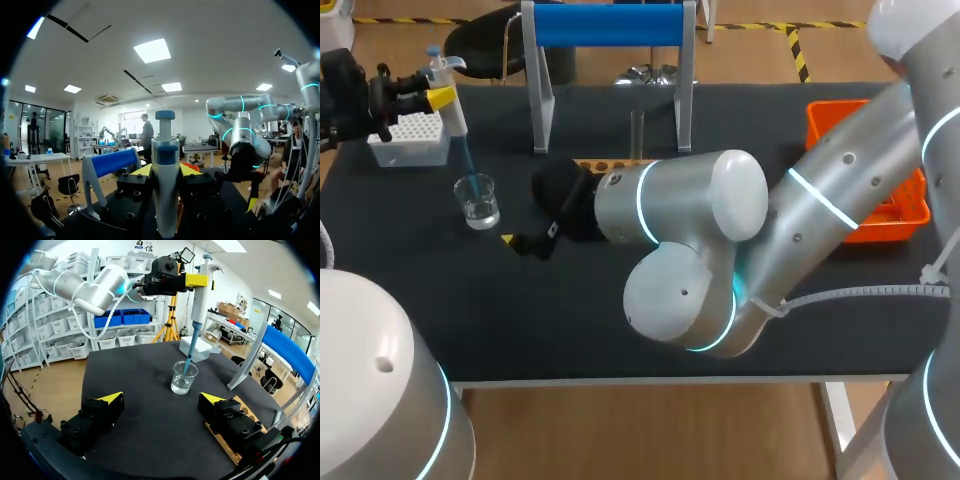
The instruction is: Invert the test tube, pick up the pipette, mount the tip to pipette, aspirate from beaker and dispense into the tube, eject the tip, return the pipette, and cap with the stopper.
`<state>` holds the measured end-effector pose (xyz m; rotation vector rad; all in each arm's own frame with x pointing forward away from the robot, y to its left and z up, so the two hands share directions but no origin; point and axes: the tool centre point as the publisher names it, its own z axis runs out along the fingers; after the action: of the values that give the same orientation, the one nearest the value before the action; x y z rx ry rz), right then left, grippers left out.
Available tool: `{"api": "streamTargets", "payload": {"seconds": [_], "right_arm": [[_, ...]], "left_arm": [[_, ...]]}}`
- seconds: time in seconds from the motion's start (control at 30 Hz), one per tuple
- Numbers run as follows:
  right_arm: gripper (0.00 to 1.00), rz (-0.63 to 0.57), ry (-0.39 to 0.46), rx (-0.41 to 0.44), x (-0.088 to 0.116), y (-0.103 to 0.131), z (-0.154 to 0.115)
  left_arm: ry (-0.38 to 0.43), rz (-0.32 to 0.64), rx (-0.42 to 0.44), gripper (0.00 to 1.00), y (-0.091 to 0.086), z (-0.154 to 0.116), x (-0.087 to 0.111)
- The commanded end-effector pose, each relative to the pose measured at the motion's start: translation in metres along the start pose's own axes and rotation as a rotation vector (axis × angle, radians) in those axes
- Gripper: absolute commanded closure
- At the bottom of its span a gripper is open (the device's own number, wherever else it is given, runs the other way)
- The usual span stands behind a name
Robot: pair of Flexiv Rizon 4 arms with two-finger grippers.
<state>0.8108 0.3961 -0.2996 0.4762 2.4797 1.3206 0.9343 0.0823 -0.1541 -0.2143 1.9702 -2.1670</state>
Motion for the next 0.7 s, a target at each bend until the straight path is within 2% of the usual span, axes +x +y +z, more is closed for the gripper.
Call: {"api": "streamTargets", "payload": {"seconds": [0.03, 0.7], "right_arm": [[0.0, 0.001, 0.001, 0.003, 0.0, 0.001, -0.001], [0.0, 0.001, 0.001, 0.003, 0.0, 0.001, -0.001]], "left_arm": [[0.004, 0.002, 0.013, 1.0, 0.005, 0.0, -0.003], [-0.001, -0.005, 0.019, 1.0, 0.018, -0.005, -0.01]]}}
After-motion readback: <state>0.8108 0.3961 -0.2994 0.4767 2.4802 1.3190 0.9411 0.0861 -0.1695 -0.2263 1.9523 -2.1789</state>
